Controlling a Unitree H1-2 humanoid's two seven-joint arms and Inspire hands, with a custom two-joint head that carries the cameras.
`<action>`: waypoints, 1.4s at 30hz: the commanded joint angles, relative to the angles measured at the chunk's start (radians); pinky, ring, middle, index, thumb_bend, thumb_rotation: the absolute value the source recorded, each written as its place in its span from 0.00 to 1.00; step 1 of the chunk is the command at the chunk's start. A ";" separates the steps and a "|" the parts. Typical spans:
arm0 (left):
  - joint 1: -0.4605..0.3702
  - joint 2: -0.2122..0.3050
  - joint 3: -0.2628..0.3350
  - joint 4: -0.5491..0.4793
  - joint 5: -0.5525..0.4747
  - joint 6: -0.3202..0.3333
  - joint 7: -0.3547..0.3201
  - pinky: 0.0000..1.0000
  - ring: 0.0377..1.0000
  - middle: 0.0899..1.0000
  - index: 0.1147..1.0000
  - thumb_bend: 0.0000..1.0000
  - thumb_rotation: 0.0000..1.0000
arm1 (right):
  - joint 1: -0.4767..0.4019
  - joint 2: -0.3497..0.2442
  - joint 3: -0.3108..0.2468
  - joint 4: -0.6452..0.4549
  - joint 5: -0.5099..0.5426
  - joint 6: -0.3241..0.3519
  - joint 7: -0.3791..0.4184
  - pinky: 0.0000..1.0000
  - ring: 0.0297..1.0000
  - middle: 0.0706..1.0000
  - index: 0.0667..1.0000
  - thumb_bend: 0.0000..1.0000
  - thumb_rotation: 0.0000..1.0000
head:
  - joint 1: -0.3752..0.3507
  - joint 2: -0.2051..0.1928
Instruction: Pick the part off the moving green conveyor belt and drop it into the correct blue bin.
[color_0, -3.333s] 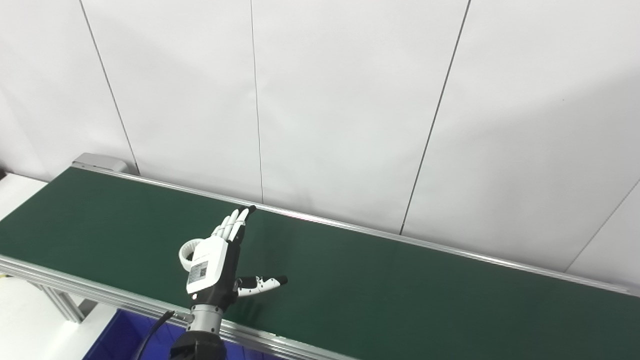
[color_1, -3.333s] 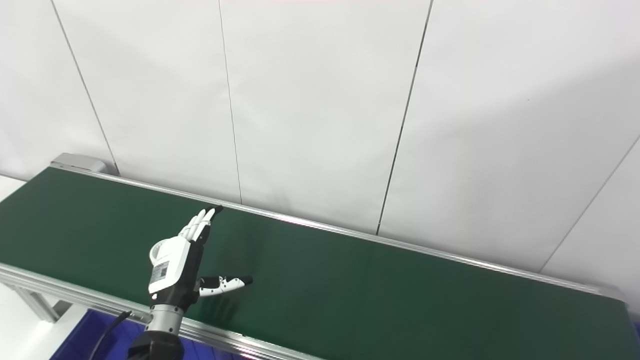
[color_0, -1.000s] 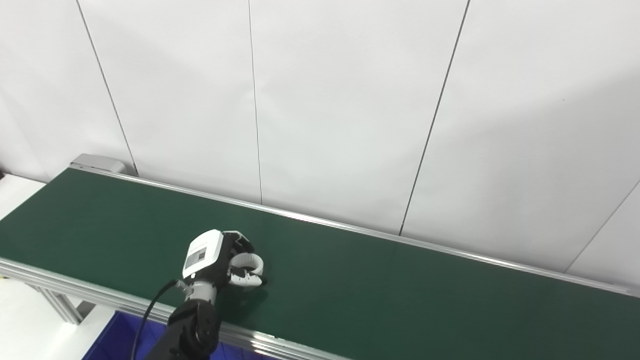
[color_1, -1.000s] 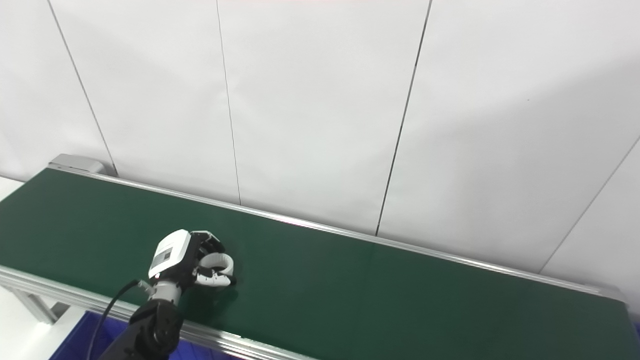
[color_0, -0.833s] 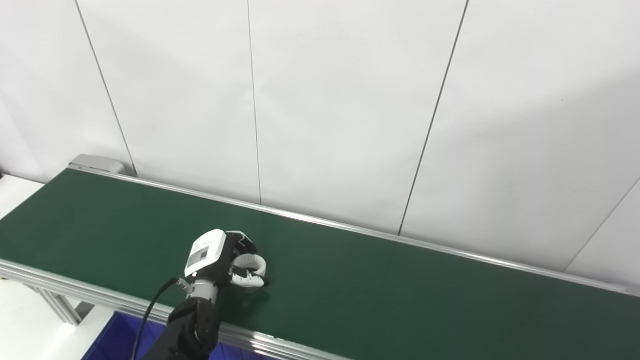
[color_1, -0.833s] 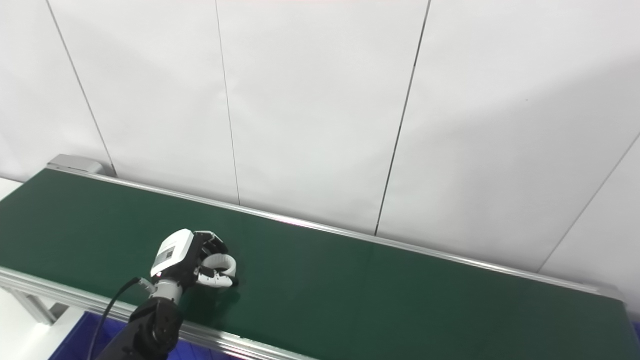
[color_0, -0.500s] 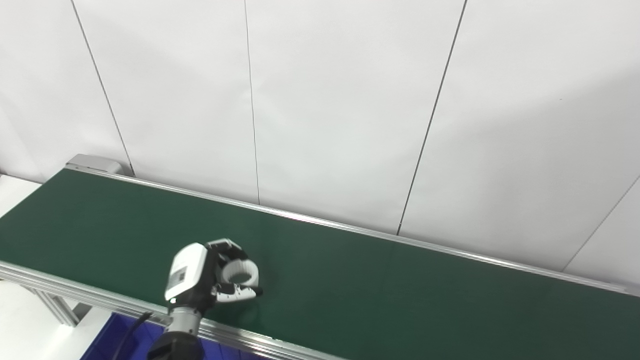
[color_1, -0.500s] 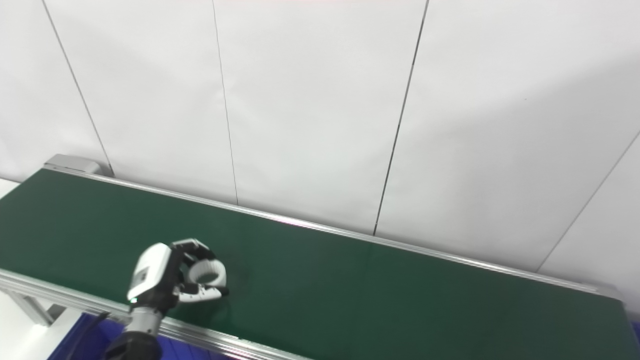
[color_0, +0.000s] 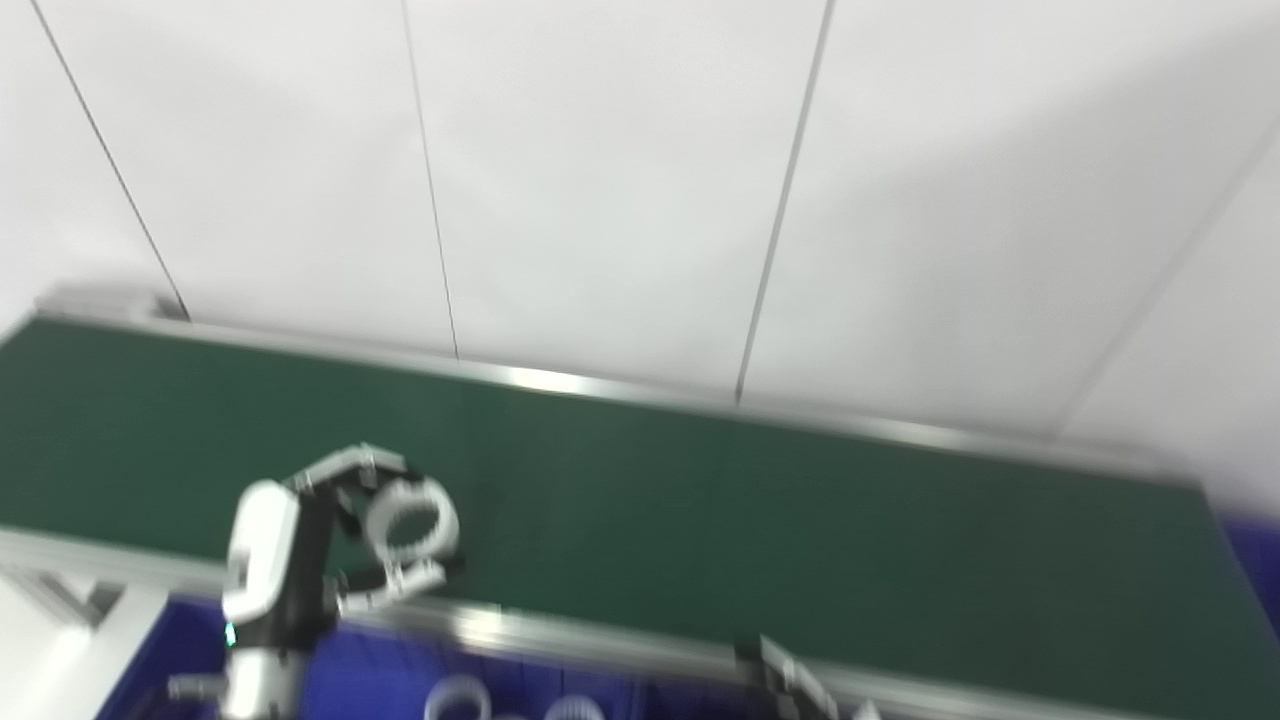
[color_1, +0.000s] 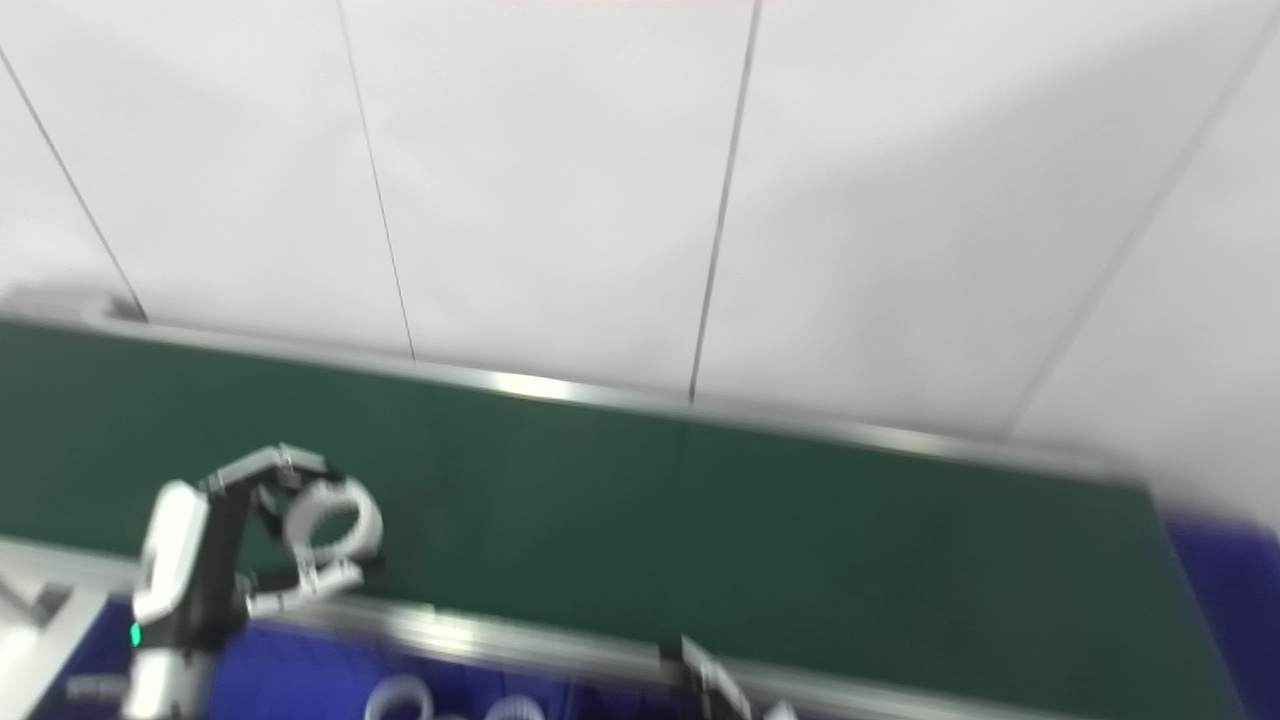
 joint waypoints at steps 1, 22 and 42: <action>0.008 0.025 0.009 -0.022 -0.043 -0.059 -0.025 0.31 0.37 0.43 0.45 0.50 0.00 | 0.007 0.017 0.008 -0.046 -0.002 0.013 0.002 0.76 0.83 0.86 0.88 0.92 0.18 | -0.015 0.038; 0.116 0.122 -0.077 -0.059 -0.121 -0.076 -0.390 0.37 0.41 0.45 0.43 0.50 0.00 | -0.008 0.021 0.002 -0.140 -0.029 0.141 0.040 0.76 0.84 0.88 0.89 0.92 0.35 | -0.012 0.187; 0.128 0.174 -0.191 -0.214 0.412 0.102 -0.590 0.96 0.78 0.70 0.43 0.51 0.07 | 0.002 0.024 0.003 -0.162 -0.023 0.156 0.050 0.77 0.84 0.87 0.89 0.92 0.36 | -0.011 0.195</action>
